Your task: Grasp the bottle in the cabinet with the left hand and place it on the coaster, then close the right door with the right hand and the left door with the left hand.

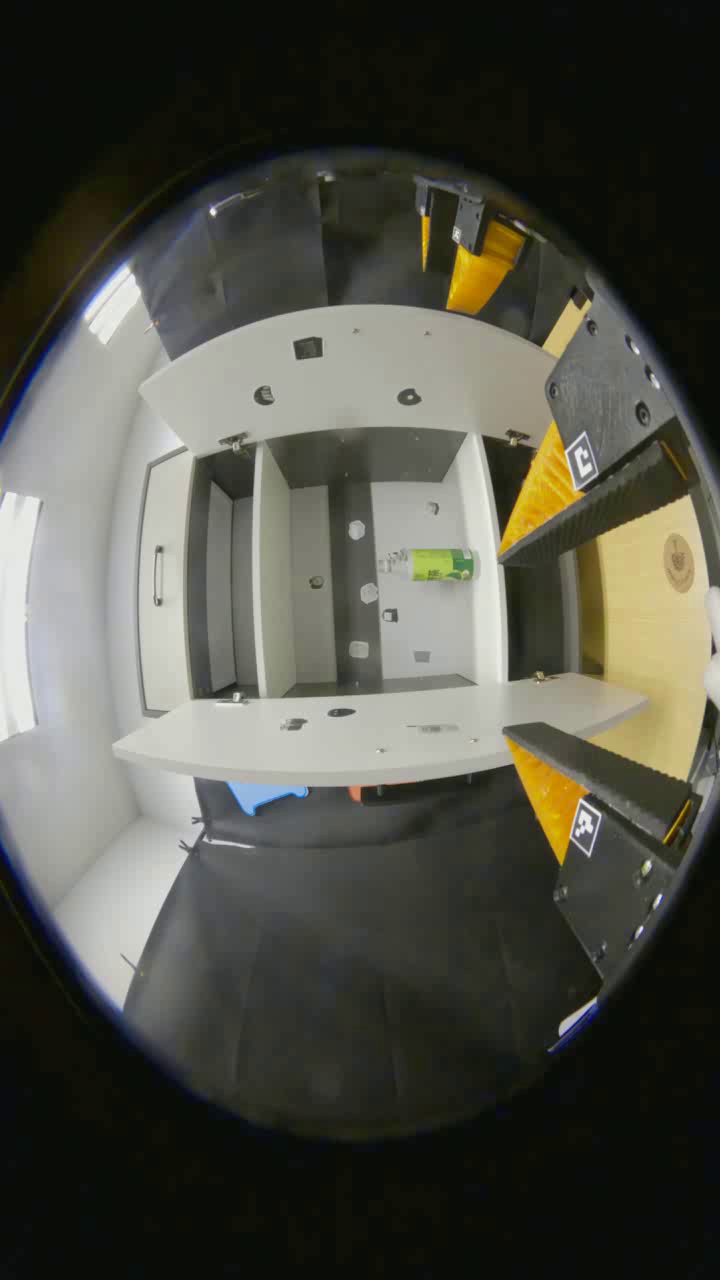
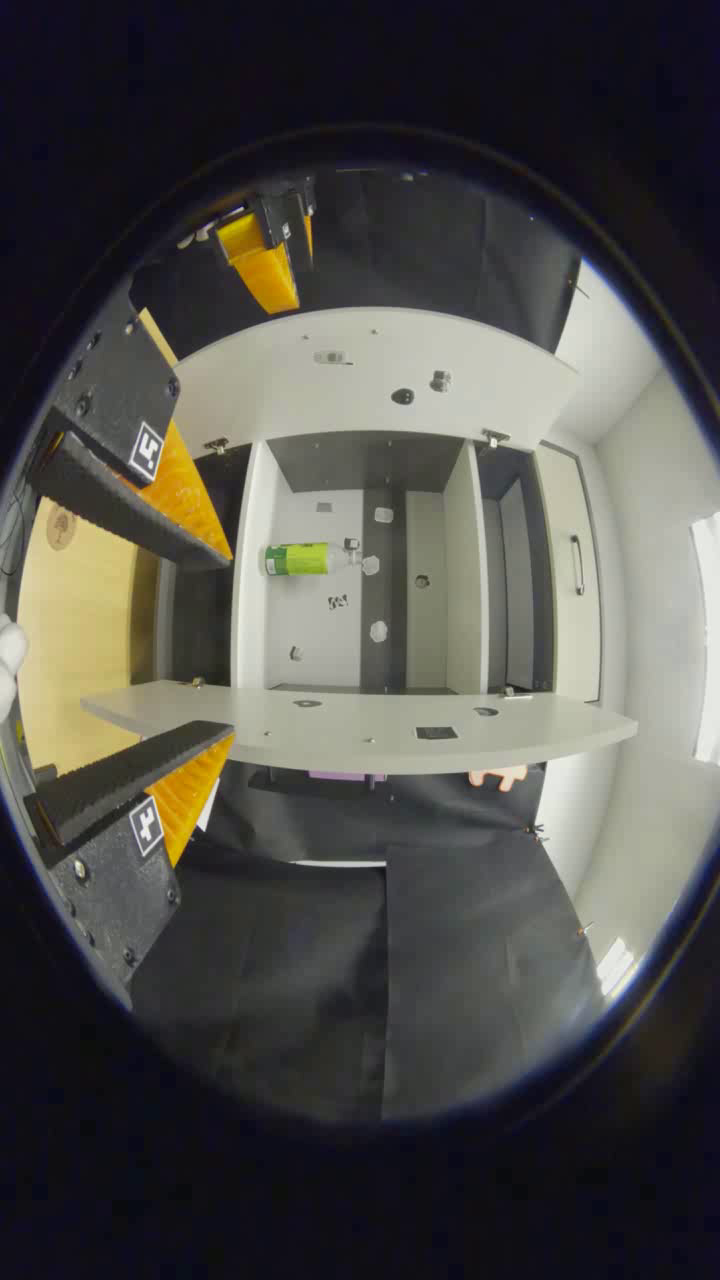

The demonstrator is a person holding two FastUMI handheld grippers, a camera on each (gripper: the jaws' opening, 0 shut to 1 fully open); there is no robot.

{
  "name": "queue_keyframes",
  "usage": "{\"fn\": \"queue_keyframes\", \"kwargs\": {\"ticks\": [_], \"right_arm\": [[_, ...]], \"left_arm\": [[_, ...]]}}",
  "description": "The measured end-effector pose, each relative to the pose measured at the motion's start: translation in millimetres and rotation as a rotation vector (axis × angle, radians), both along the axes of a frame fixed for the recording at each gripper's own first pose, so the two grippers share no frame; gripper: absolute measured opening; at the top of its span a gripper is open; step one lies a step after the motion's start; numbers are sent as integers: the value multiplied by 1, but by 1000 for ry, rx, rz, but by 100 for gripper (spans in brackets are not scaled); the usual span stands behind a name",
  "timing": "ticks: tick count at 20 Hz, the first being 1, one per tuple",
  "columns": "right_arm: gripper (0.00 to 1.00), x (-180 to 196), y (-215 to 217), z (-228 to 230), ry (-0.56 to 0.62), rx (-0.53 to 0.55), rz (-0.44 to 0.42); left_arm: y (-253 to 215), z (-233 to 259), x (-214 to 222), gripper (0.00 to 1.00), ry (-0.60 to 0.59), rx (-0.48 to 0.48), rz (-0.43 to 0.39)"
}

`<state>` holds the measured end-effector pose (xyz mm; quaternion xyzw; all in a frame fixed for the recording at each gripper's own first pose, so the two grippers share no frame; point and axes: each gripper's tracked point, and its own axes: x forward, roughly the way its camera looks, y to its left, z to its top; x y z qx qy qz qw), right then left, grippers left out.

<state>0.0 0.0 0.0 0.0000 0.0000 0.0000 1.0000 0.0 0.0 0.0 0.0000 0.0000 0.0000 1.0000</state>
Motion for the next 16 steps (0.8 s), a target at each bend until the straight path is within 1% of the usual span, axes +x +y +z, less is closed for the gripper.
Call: {"fn": "queue_keyframes", "kwargs": {"ticks": [1, 6, 7, 8, 9, 13, 14, 16], "right_arm": [[99, 1, -2, 2, -5, 7, -6], [99, 8, 1, 6, -7, 12, 11], [99, 9, 3, 6, -7, 9, 15], [99, 11, 4, 7, -7, 6, 18], [99, 11, 5, 6, -6, 3, 23], [99, 17, 7, 6, -4, 1, 28], [99, 19, 7, 7, -4, 2, 28], [99, 20, 6, 7, -7, 3, 28]], "left_arm": [[1, 0, 1, 100, 1, -2, 1], [5, 0, 5, 100, 1, -2, 14], [5, 1, 7, 96, 0, -1, 16], [5, 2, 8, 100, -2, -1, 18], [5, 2, 10, 96, -3, -2, 17], [4, 6, 15, 96, -9, -1, 15], [4, 7, 16, 100, -11, -1, 14], [4, 8, 19, 100, -17, 0, 11]]}}
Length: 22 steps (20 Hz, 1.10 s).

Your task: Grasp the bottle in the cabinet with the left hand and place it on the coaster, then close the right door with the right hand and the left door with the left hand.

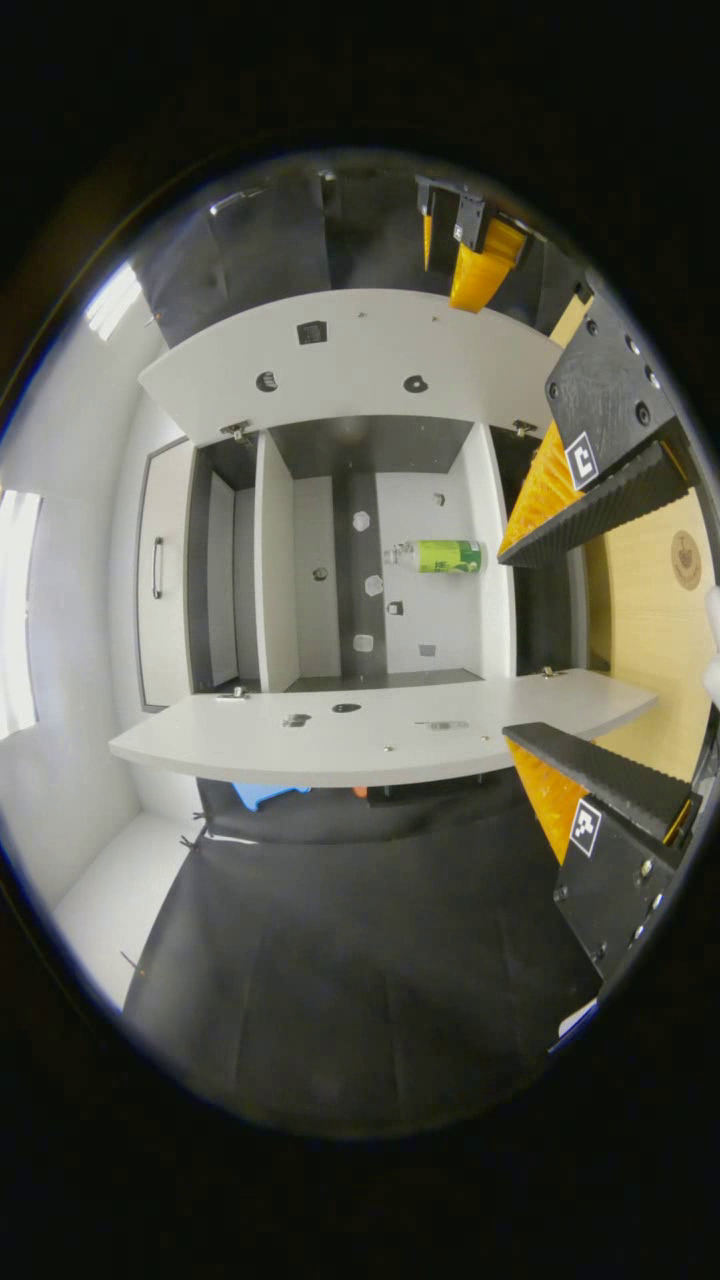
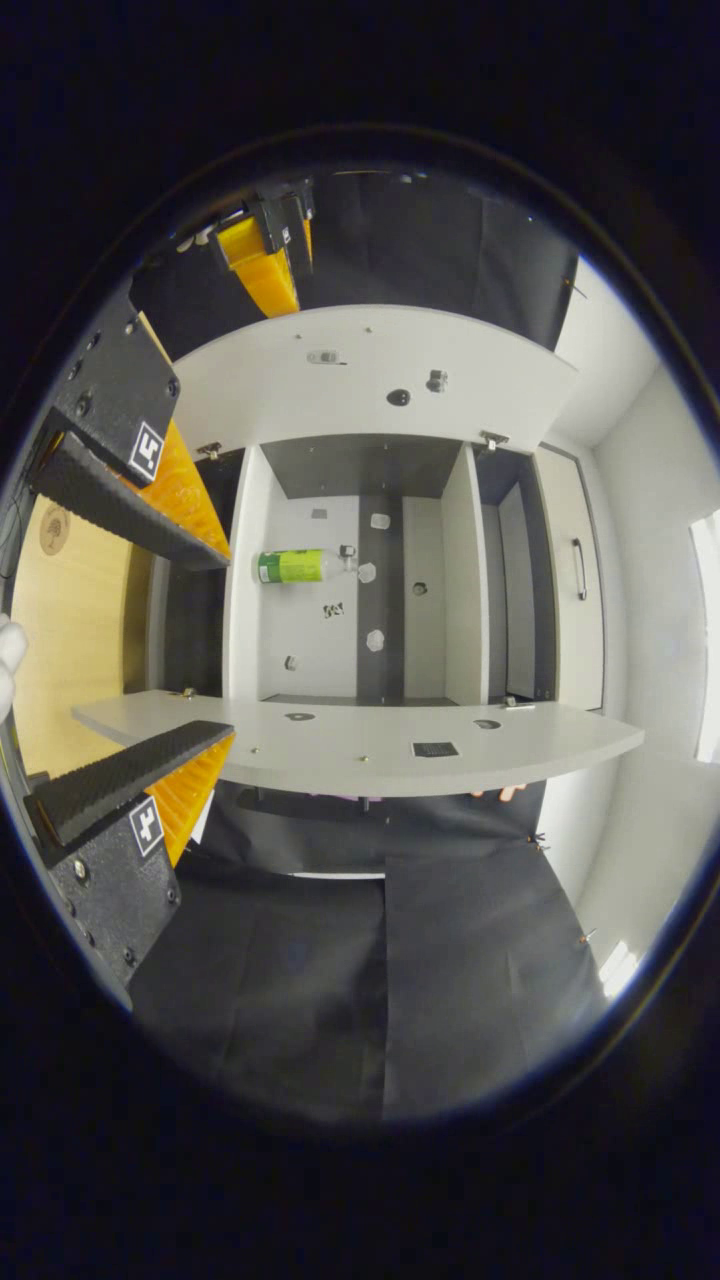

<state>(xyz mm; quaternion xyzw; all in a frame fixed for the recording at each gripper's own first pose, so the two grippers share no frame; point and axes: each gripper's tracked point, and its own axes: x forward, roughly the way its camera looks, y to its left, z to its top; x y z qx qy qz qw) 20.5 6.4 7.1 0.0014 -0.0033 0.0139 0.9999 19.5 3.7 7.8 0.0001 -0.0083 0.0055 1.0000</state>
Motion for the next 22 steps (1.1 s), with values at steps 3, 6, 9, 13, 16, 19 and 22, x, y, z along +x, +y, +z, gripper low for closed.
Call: {"fn": "queue_keyframes", "kwargs": {"ticks": [3, 6, 9, 13, 16, 19, 22], "right_arm": [[100, 2, 5, -1, 3, 11, 21], [99, 6, 7, -2, 8, 6, 20], [99, 12, 6, -5, 22, -4, 7], [100, 18, 3, -4, 33, -16, -22], [99, 23, 4, -2, 46, -33, -38], [100, 26, 10, 1, 53, -45, -32], [99, 29, 17, 8, 47, -67, -23]], "left_arm": [[0, 0, 11, 100, -2, 9, -2], [-1, 3, 31, 100, -18, 13, -10], [-5, 6, 60, 96, -39, 12, -28], [-21, 11, 110, 96, -61, 4, -70], [-43, 9, 152, 99, -62, -3, -116], [-67, 8, 194, 96, -63, -16, -152], [-82, 10, 236, 96, -67, -19, -156]]}}
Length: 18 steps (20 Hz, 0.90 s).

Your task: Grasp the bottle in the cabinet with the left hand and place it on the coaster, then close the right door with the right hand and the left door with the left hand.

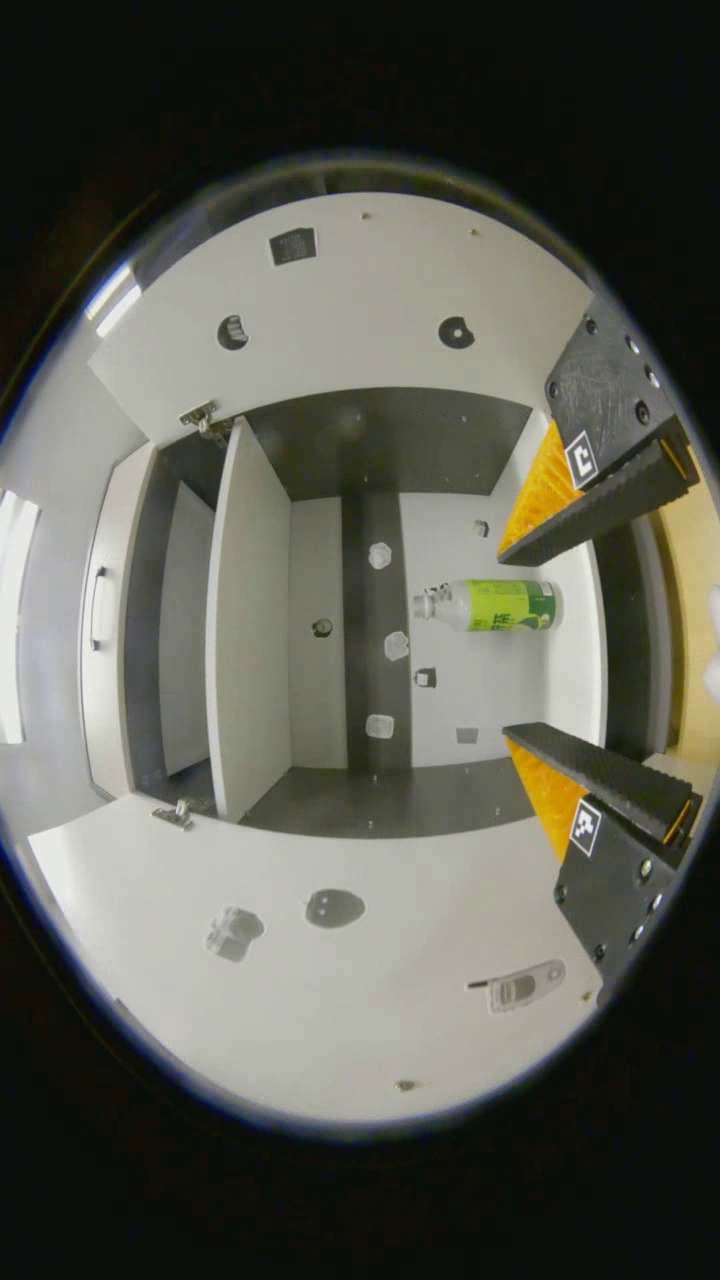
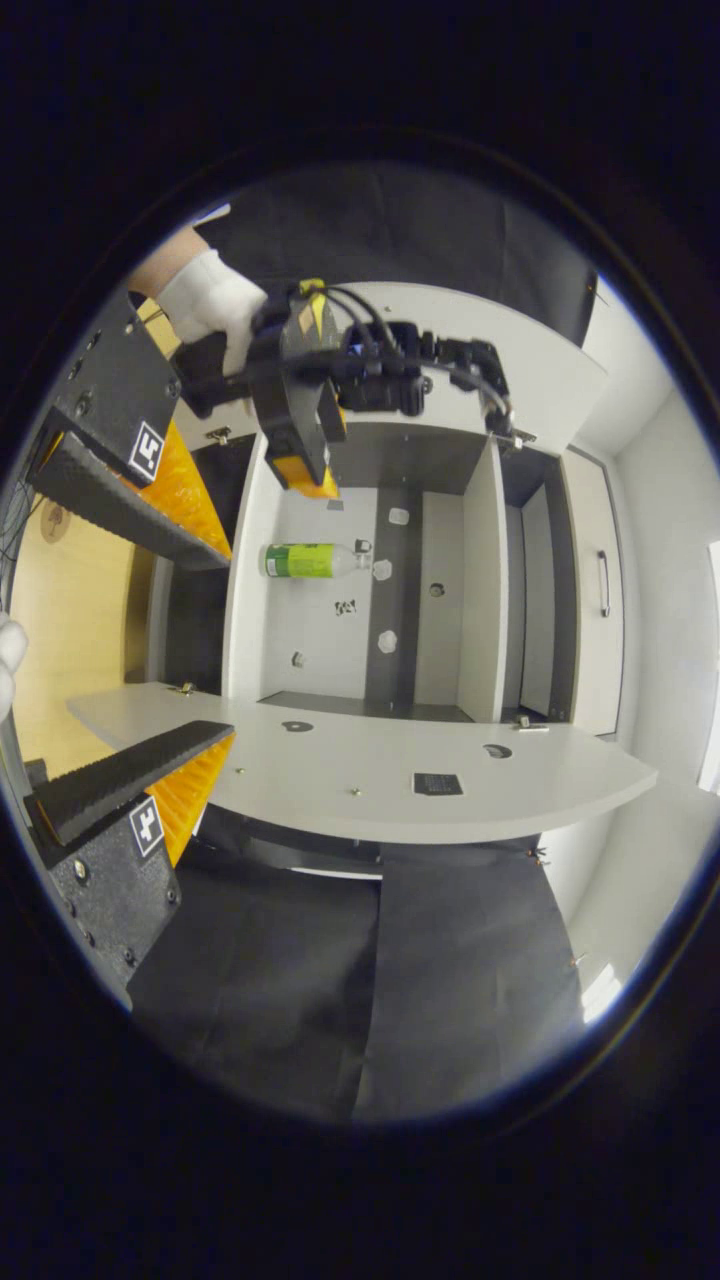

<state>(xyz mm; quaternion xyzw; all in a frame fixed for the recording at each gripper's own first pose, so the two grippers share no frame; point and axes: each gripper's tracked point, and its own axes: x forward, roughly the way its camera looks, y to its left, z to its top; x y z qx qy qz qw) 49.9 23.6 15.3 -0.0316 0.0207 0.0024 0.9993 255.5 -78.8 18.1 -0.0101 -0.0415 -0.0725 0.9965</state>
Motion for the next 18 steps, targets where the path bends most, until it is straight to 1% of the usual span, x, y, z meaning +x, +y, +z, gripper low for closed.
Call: {"fn": "queue_keyframes", "kwargs": {"ticks": [1, 3, 4, 5, 6, 7, 8, 9, 10, 12, 13, 14, 16, 18], "right_arm": [[100, 0, 3, 0, 1, -5, 7], [99, 1, 7, 1, 8, -21, 16], [99, 2, 11, 0, 13, -27, 20], [99, 2, 14, -1, 18, -31, 24], [99, 2, 16, -2, 25, -34, 23], [99, 0, 16, -3, 27, -35, 23], [99, 0, 16, -5, 35, -37, 20], [100, -1, 16, -7, 42, -37, 20], [99, -1, 14, -9, 48, -38, 17], [99, -1, 10, -13, 64, -36, 7], [99, -2, 8, -15, 70, -28, 8], [100, -1, 7, -16, 77, -23, 7], [100, -2, 2, -22, 98, -20, -2], [100, -2, -3, -25, 109, -13, -10]], "left_arm": [[-6, 0, 12, 96, 8, -6, -8], [-14, 1, 35, 96, -8, -9, -11], [-16, -1, 46, 99, -9, -3, -6], [-19, -4, 58, 100, -3, 6, 1], [-22, -5, 71, 100, -2, 10, 5], [-27, -7, 83, 96, 1, 12, 3], [-30, -9, 97, 96, -1, 15, 6], [-31, -13, 109, 100, 6, 19, 14], [-35, -18, 119, 96, 18, 20, 12], [-43, -21, 138, 96, 20, 17, 9], [-45, -23, 145, 99, 22, 26, 15], [-49, -24, 151, 96, 20, 37, 16], [-52, -31, 164, 96, 33, 50, 24], [-56, -39, 174, 97, 51, 43, 28]]}}
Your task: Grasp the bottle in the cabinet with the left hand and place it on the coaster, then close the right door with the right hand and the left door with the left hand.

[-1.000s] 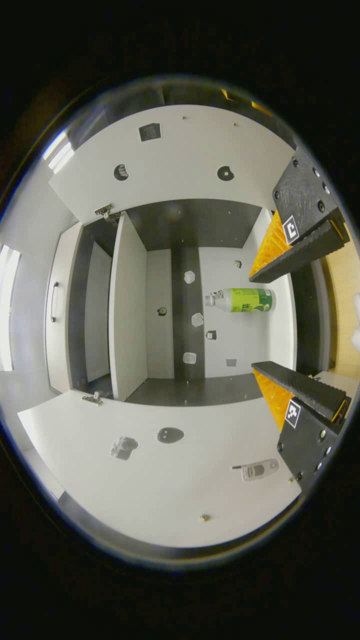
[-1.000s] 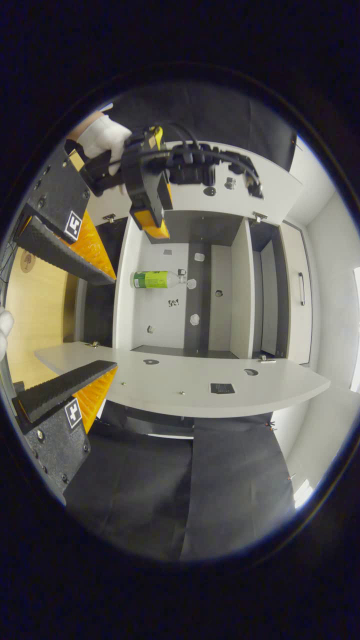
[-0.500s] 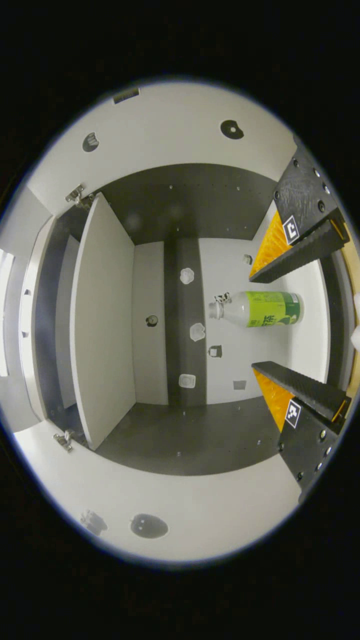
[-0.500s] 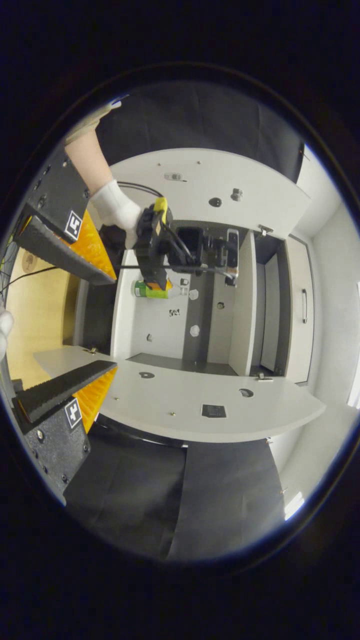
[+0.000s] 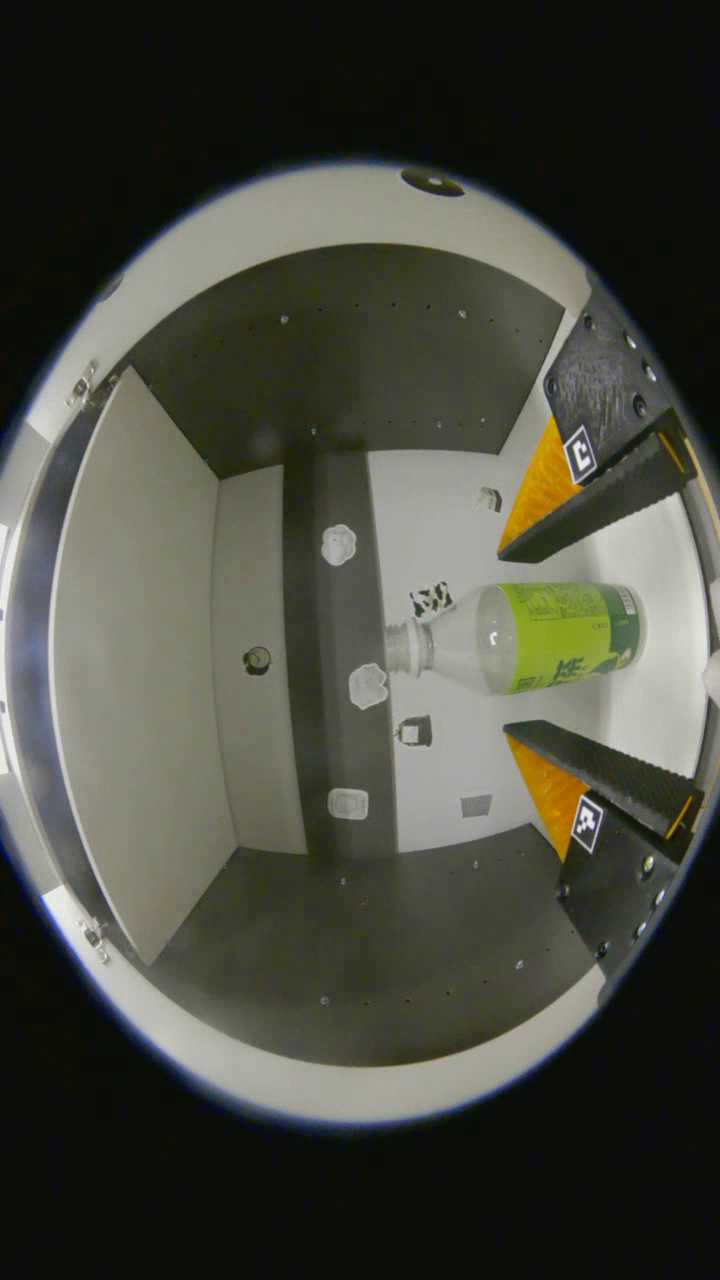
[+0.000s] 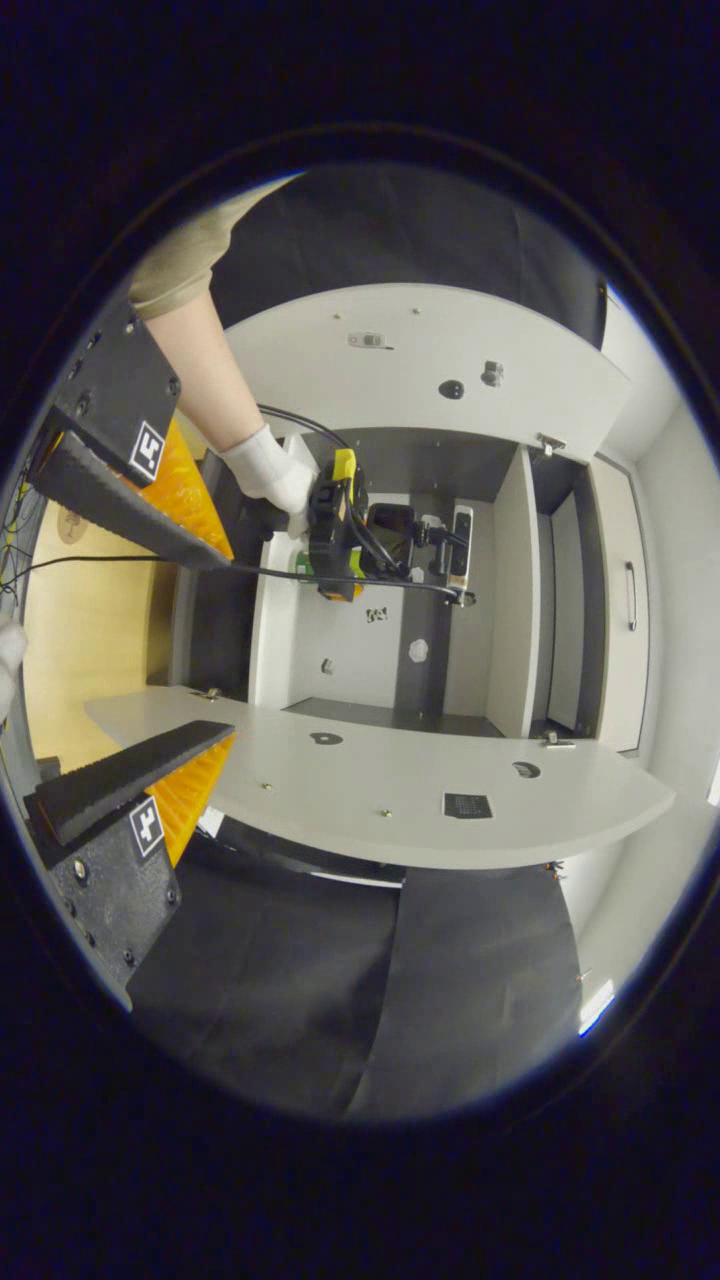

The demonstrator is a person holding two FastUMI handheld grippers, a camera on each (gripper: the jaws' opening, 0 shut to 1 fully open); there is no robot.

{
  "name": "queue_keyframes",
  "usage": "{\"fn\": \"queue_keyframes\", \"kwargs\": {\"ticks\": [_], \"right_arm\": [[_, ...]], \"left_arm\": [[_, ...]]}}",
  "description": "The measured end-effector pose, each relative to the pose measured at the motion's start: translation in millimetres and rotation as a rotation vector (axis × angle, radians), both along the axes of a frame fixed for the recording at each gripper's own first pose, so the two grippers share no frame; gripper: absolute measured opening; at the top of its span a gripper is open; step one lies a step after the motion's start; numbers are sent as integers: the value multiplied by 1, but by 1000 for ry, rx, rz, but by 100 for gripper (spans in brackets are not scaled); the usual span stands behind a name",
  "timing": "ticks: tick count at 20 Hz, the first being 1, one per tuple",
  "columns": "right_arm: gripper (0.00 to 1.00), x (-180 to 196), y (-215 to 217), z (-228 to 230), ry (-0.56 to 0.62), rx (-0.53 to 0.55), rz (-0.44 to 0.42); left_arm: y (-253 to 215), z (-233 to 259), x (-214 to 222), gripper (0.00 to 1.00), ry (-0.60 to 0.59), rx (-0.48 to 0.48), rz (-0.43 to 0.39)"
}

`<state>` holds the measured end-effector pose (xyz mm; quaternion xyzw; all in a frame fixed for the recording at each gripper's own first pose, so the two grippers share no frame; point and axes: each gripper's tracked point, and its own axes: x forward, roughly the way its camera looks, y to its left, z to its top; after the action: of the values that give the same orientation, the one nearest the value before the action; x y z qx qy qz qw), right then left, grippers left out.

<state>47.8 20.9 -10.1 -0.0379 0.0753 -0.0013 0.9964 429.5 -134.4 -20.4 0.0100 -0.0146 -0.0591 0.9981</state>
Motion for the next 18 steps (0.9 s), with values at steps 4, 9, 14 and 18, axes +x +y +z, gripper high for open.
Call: {"fn": "queue_keyframes", "kwargs": {"ticks": [4, 9, 14, 18], "right_arm": [[100, -2, -7, -5, 15, 9, -16], [99, -7, -12, -9, 23, 16, -21], [99, -13, -22, -7, 5, 4, -37], [99, -17, -31, -3, -26, 9, -48]], "left_arm": [[2, -15, 9, 96, 53, -3, 28], [18, -30, 27, 78, 80, 1, 60], [21, -24, 17, 78, 83, -9, 42], [27, 13, -33, 74, 7, -8, 33]]}}
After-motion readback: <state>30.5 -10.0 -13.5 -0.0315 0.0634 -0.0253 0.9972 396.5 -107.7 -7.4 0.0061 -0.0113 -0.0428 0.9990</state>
